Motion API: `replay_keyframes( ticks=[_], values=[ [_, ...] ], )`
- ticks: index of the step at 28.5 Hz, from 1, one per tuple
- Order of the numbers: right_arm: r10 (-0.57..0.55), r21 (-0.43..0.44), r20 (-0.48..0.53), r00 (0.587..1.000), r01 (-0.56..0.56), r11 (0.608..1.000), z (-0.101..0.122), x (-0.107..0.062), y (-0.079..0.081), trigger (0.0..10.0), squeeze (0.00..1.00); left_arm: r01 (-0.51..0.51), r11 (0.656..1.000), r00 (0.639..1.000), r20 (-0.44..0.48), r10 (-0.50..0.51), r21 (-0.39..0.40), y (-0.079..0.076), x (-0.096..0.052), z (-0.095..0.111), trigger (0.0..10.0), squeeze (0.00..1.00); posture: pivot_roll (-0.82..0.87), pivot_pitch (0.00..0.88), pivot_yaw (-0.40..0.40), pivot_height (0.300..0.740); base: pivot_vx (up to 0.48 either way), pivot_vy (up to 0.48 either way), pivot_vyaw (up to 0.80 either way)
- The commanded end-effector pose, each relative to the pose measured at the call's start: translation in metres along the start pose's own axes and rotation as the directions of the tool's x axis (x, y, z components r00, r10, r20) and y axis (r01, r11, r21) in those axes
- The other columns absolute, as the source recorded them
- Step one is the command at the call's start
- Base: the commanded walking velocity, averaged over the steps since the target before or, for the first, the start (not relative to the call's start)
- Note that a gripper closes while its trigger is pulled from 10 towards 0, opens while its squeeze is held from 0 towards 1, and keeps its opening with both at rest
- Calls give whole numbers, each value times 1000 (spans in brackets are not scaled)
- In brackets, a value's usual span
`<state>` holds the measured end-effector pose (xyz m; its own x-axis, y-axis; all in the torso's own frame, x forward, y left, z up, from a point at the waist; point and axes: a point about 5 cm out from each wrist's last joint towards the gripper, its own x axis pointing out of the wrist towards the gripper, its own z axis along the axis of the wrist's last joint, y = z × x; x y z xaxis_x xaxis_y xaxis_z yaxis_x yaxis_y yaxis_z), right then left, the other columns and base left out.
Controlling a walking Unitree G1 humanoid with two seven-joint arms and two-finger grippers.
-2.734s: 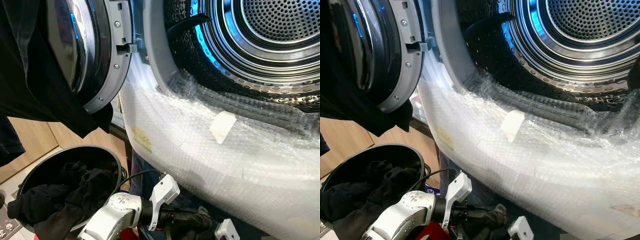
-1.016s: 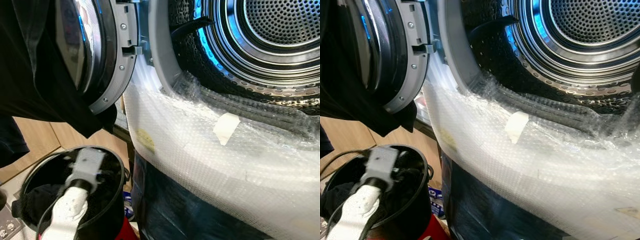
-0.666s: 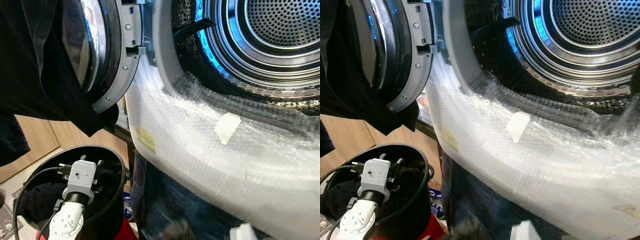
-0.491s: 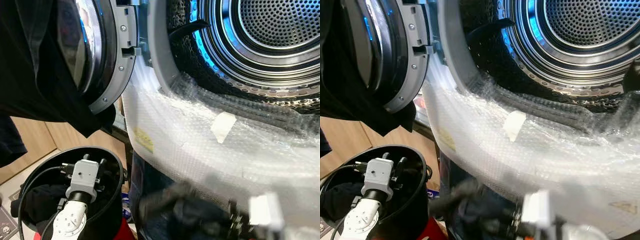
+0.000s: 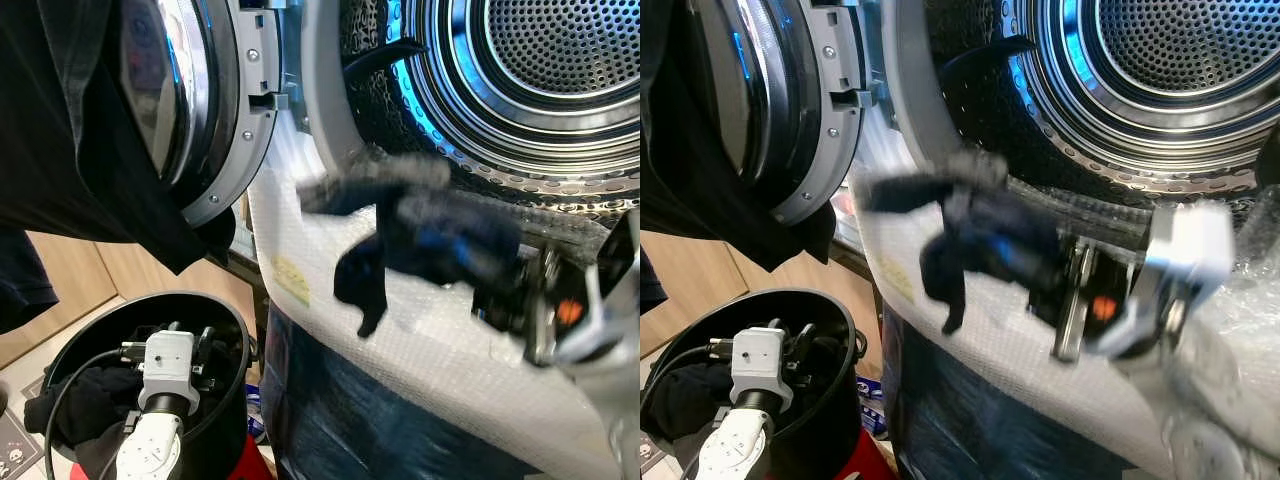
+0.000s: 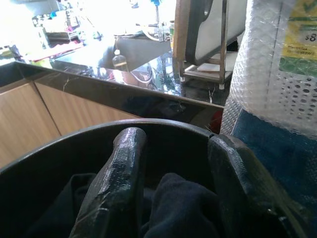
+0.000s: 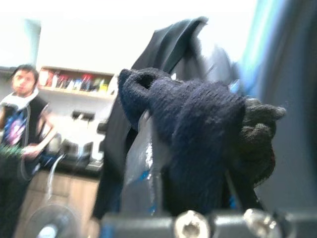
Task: Clothes washing
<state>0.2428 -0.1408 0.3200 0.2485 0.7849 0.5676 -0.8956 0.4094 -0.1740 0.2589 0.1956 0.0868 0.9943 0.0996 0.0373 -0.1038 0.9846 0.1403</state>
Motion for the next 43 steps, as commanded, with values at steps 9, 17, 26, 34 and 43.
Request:
replay_keyframes(
  ticks=[9, 17, 26, 34, 43],
  values=[
    [-103, -188, 174, 979, 135, 973, 50, 54, -49, 0, 0, 47, 999, 999, -6, -48, -10, -8, 3, -1, 10000, 0, 5, 0, -24, 740, 0, 0, 0],
    [-231, -213, 86, 969, 244, 946, 38, 89, -91, 0, 0, 82, 996, 996, -36, -83, -38, -20, 3, -4, 10000, 0, -1, 0, -24, 740, 0, 0, 0],
    [-616, -207, -105, 781, 588, 782, 22, 108, -154, 10000, 0, -12, 999, 998, -69, 10, -30, -12, 8, -6, 10000, 0, 12, 0, -36, 740, 0, 0, 0],
    [-856, -298, -141, 497, 804, 515, 18, 82, -177, 10000, 0, -37, 999, 997, -70, 36, -18, -10, 7, -6, 10000, 0, 44, 0, -68, 740, 0, 0, 0],
    [-873, -320, -164, 459, 813, 487, 18, 82, -179, 10000, 1000, -53, 999, 997, -52, 53, -6, -14, 5, -2, 10000, 0, 59, 0, -112, 740, 0, 0, 0]
  ],
)
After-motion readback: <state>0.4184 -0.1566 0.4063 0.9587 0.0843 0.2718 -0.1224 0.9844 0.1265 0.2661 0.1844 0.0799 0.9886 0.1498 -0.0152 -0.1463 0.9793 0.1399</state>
